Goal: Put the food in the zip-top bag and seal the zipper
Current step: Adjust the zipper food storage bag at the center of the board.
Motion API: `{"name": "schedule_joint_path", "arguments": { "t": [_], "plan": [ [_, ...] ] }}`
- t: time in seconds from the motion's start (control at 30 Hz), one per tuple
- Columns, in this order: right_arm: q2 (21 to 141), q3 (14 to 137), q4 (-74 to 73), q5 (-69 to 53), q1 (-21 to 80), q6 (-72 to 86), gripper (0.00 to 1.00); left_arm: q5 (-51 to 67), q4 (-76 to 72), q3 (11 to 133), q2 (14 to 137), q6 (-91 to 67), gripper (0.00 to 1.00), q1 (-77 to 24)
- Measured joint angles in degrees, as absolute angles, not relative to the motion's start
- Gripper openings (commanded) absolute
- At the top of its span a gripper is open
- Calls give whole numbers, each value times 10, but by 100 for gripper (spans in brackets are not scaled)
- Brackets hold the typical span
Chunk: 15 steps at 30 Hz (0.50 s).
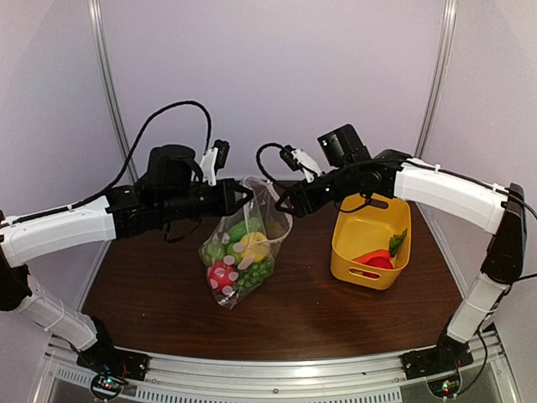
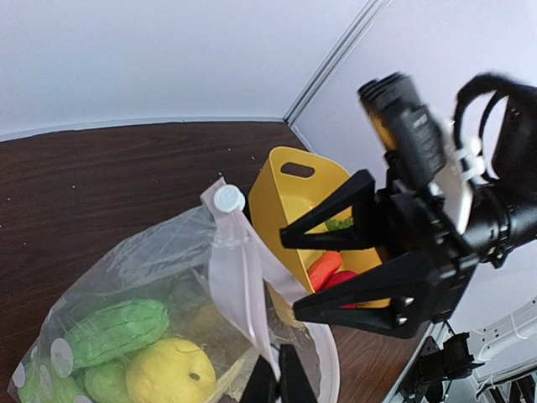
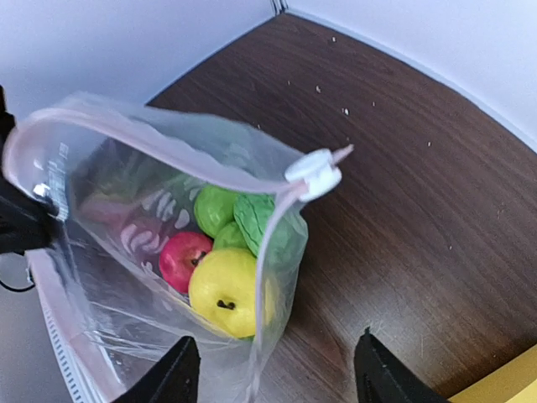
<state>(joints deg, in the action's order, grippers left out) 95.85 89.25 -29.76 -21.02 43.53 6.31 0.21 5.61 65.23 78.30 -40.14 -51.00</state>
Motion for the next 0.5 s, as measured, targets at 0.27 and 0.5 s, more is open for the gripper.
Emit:
{"name": "schedule_joint_path", "arguments": {
  "t": [0.27, 0.5],
  "plan": [
    [1014, 912, -369, -224, 436, 56, 0, -3, 61, 653, 783, -392, 0, -510],
    [1002, 1061, -432, -209, 423, 23, 0, -24, 110, 704, 815, -353, 0, -504]
  ]
}}
